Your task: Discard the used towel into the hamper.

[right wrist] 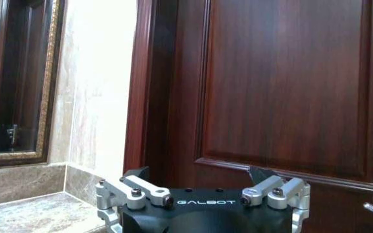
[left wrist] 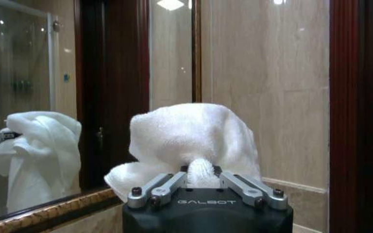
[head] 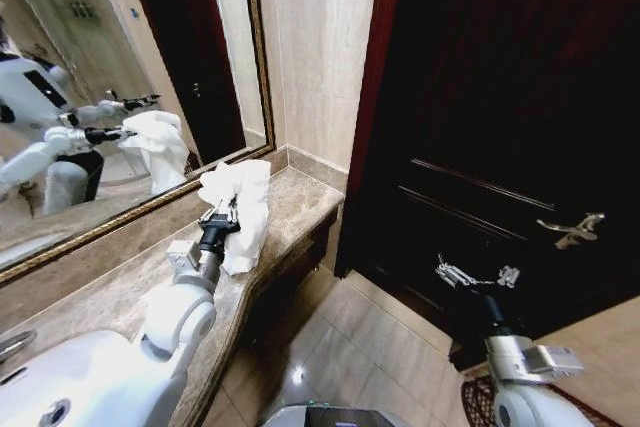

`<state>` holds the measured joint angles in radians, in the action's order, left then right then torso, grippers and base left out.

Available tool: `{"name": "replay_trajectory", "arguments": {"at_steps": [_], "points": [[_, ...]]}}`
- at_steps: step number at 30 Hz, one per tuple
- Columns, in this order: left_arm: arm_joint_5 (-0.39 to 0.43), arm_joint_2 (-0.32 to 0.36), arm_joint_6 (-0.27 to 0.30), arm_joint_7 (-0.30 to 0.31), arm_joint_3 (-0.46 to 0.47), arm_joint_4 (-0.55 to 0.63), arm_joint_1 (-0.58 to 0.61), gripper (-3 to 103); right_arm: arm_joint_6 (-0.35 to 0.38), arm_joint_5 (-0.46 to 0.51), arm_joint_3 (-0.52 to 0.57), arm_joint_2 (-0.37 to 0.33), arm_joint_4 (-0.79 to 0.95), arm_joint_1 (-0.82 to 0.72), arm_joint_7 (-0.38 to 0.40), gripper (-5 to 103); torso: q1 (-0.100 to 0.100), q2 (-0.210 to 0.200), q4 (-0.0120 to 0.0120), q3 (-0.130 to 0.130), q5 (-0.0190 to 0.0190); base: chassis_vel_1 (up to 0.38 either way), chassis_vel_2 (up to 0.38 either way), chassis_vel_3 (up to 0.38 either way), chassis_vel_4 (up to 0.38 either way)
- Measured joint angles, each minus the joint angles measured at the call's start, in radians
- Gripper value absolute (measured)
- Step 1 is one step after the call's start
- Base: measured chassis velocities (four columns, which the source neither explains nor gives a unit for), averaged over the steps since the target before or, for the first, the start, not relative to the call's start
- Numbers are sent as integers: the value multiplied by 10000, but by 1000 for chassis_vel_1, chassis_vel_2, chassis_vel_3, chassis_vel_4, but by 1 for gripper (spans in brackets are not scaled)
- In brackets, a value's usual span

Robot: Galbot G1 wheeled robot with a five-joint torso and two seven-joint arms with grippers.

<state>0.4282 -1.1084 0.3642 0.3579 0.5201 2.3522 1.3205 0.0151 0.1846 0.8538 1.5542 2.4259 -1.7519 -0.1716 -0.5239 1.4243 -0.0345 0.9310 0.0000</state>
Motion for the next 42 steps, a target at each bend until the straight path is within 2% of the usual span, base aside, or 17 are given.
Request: {"name": "replay_trajectory", "arguments": {"at_steps": [5, 12, 17, 28, 39, 42], "points": [[-4, -83, -181, -24, 14, 0, 55, 10, 4, -96, -134, 57, -7, 31, -21, 100, 3, 1, 3, -1, 2, 166, -160, -178, 185], [-1, -149, -257, -53, -35, 31, 111, 10, -75, -128, -163, 60, -52, 74, -59, 100, 7, 2, -4, -1, -5, 195, -177, -184, 156], [-5, -201, -295, -54, -65, 73, 140, 10, -85, -116, -165, 88, -55, 20, -56, 100, 10, 4, 2, -2, -3, 47, -80, -86, 78], [-152, -374, -395, -60, -54, 184, 319, 10, 38, -98, -140, 84, 6, -9, -56, 100, -4, -3, -1, 2, -1, -42, 3, 47, 7], [-235, -445, -496, -70, -56, 191, 358, 10, -91, -78, -130, 87, 45, 8, -40, 100, 5, 1, -4, -1, 5, -118, -164, 140, 143], [-274, -482, -545, -130, -68, 152, 364, 10, -132, -81, -128, 92, 30, 16, -9, 100, 1, 0, 4, 1, 5, -157, -146, 129, 92]]}}
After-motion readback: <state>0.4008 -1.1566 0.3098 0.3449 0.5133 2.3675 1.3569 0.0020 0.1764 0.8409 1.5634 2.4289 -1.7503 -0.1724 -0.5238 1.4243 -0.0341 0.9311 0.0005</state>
